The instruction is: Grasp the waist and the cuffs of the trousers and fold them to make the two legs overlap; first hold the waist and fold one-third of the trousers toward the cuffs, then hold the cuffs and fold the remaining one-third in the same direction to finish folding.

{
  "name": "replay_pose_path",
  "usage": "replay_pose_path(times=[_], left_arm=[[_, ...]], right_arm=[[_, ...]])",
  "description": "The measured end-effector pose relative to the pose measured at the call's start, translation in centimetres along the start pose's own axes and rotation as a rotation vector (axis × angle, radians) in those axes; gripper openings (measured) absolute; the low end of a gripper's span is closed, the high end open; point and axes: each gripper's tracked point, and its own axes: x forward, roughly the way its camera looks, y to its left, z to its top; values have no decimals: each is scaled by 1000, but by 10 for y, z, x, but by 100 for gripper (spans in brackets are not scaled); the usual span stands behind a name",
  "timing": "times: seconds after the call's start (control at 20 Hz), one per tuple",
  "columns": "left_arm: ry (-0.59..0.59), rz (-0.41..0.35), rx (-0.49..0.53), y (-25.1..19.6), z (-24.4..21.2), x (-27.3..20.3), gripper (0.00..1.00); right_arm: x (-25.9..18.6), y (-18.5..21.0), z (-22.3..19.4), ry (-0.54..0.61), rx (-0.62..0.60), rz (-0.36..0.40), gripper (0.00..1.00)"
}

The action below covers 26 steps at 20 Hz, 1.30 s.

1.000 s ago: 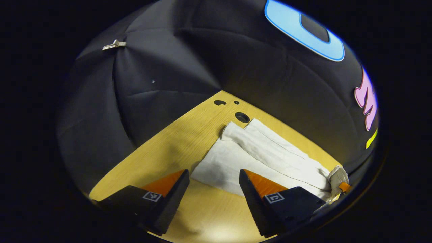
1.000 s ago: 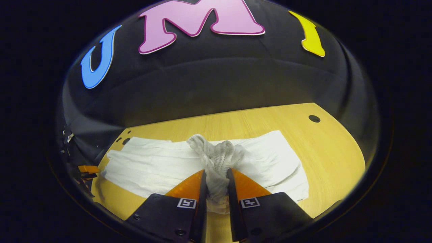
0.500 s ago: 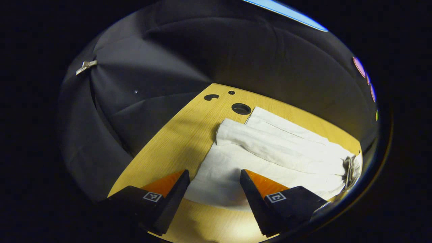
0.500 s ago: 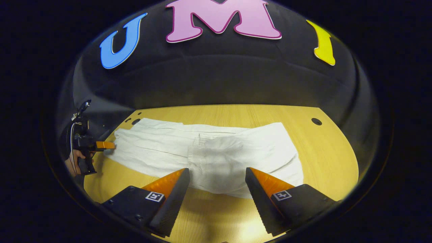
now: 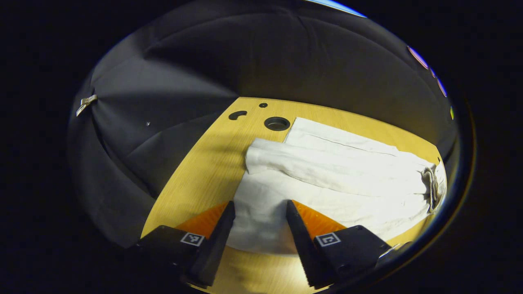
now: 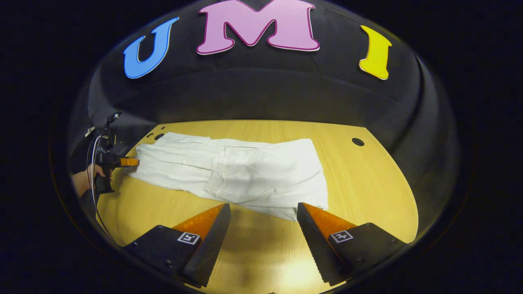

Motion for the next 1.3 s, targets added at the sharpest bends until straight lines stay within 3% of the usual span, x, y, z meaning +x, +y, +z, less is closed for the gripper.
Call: replay_pose_path(times=[0.2,0.35,0.45,0.8,0.95,1.3], left_arm=[[16,-6,48,-16,1,2,35],[23,-10,51,-24,1,-1,15],[20,-22,34,-30,0,-3,9],[-97,-58,-180,-36,27,-37,6],[-148,-88,-215,-46,47,-61,2],[-257,-200,-289,-96,109,-121,5]], right_arm=[[-22,-15,-7,19,31,-20,99],[-40,-30,-14,28,42,-42,99],[-58,-44,-22,34,32,-65,99],[-113,-96,-44,53,124,-163,99],[-137,-117,-44,28,128,-207,99],[-175,-138,-58,1,198,-237,99]])
